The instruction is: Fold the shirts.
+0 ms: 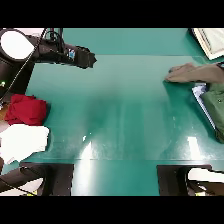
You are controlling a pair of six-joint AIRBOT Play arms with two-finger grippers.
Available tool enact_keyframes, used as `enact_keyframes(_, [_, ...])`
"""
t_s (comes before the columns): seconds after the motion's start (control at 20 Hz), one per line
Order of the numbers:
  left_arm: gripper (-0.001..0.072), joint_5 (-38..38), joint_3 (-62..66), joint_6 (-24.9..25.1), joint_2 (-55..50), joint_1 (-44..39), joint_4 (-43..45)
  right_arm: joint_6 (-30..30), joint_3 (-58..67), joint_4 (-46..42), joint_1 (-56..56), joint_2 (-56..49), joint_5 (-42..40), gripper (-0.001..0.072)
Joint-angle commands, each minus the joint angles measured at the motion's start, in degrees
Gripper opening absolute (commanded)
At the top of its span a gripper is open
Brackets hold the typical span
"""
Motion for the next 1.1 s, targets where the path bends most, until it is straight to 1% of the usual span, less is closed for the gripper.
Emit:
enact_keyframes(0.0, [0.0025,0.8,0.0,-0.3,0.0,-0.5,-0.1,0.0,4.6,0.0,-3.2,-1.7,-1.0,0.0017])
enact_keyframes(0.15, [0.0026,0.5,0.0,-0.3,0.0,-0.5,-0.1,0.0,10.4,-1.0,-4.2,-0.2,0.1,0.0017])
enact_keyframes(0.25, [0.0026,-0.2,0.0,-0.3,0.0,-0.5,-0.1,0.0,11.5,-2.4,-5.4,2.4,1.4,0.0017])
enact_keyframes(0.5, [0.0025,-1.0,0.0,0.2,0.0,-0.5,0.3,0.0,11.5,-3.6,-10.7,7.7,11.4,0.0017])
enact_keyframes(0.6, [0.0026,-1.3,0.0,0.2,0.0,-0.5,0.3,0.0,10.9,-5.9,-12.4,9.6,14.3,0.0017])
enact_keyframes(0.7, [0.0026,-2.2,0.0,0.2,0.0,-0.5,0.3,0.6,7.4,-10.9,-13.4,12.3,15.7,0.0017])
enact_keyframes(0.9, [0.0025,-3.3,0.0,0.3,0.0,-0.5,0.3,1.6,-3.6,-18.9,-16.0,19.1,15.4,0.0019])
enact_keyframes(1.05, [0.0026,-4.2,0.0,1.7,0.0,-0.5,0.3,1.6,-10.5,-26.0,-19.2,22.7,15.4,0.0020])
